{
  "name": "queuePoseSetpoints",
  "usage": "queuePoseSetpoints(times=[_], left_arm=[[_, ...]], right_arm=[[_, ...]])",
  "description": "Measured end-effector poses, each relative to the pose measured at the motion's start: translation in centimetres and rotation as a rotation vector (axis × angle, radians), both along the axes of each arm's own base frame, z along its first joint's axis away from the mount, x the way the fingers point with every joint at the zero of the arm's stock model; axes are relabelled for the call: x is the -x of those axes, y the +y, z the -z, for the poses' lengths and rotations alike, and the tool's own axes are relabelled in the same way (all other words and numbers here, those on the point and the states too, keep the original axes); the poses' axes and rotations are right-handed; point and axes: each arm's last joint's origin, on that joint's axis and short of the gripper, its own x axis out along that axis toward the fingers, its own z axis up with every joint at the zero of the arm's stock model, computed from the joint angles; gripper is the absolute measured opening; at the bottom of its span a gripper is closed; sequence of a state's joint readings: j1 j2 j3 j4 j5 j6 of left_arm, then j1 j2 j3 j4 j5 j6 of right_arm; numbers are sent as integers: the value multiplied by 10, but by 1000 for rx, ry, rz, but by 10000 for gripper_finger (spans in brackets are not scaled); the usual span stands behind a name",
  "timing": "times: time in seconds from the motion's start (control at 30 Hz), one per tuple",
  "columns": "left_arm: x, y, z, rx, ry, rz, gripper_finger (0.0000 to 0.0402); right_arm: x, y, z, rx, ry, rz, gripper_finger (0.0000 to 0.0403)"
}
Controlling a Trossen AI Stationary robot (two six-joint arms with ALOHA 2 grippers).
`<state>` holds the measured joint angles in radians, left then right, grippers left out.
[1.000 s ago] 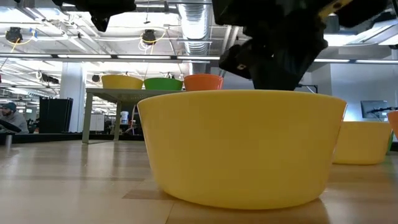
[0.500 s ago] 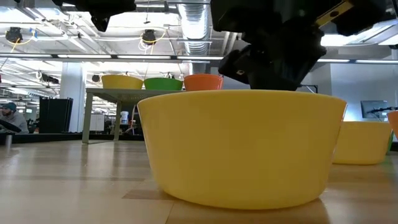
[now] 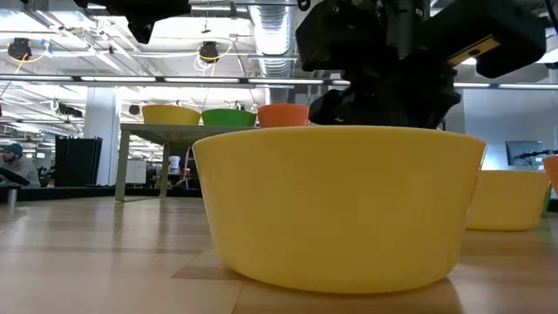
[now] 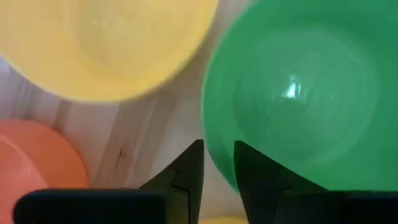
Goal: Pick & Place Mini bowls
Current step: Stack the green bowl on top of the other green bowl on the shelf
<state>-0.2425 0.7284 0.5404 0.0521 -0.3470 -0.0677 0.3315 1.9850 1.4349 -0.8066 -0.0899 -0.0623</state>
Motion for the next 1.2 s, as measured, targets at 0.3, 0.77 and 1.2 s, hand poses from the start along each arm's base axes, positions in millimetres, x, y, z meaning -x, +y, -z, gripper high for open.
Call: queuePoseSetpoints(times=[0.3,0.77,1.2], left_arm=[[0,0,0,-8,-1,1,78],[0,0,-2,-5,-22,1,78],[4,1,-6,-53,-41,6,78]], right_arm=[[-8,-13,-10,8,-44,-1,13],[-53,-82,-112,170,-339,18,5],[-67,-168,-187,395,-645,8,3]])
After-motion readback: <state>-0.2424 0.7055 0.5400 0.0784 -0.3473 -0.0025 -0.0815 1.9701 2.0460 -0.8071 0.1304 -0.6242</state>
